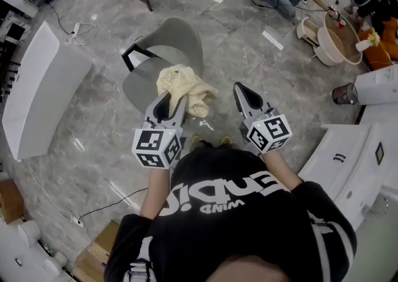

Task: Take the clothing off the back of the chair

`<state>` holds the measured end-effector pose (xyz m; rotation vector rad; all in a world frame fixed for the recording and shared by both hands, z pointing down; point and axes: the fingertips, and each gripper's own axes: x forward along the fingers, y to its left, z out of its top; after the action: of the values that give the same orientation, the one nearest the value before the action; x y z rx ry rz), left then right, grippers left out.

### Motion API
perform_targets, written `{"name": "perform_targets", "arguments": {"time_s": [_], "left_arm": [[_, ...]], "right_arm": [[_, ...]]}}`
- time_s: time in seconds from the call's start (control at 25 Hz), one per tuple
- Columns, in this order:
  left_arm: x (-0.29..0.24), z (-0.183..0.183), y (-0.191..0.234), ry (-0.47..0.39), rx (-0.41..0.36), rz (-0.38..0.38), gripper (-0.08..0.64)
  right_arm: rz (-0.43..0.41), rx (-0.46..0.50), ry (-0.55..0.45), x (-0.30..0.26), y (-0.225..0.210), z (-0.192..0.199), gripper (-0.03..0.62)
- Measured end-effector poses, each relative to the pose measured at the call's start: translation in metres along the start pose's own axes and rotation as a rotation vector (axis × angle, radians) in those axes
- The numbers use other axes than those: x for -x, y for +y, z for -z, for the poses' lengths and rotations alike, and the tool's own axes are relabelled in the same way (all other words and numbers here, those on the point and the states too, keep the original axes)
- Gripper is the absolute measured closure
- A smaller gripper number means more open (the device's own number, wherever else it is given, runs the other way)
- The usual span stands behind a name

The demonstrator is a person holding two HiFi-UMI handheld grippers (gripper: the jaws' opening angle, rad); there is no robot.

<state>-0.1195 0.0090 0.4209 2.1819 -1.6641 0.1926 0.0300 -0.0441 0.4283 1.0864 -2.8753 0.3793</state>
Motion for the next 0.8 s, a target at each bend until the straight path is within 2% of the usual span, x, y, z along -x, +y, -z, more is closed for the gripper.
{"name": "perform_targets", "arguments": {"time_s": [0.32, 0.8], "left_arm": [[0.003, 0.016, -0.013, -0.019, -0.012, -0.048, 0.41], [0.006, 0.014, -0.013, -0.048, -0.016, -0.106, 0.41]], "right_arm": [[-0.028, 0.012, -0.011, 0.019, 0.003, 0.001, 0.578], [-0.024, 0.018, -0.022, 0.031, -0.004, -0.001, 0.578]]}}
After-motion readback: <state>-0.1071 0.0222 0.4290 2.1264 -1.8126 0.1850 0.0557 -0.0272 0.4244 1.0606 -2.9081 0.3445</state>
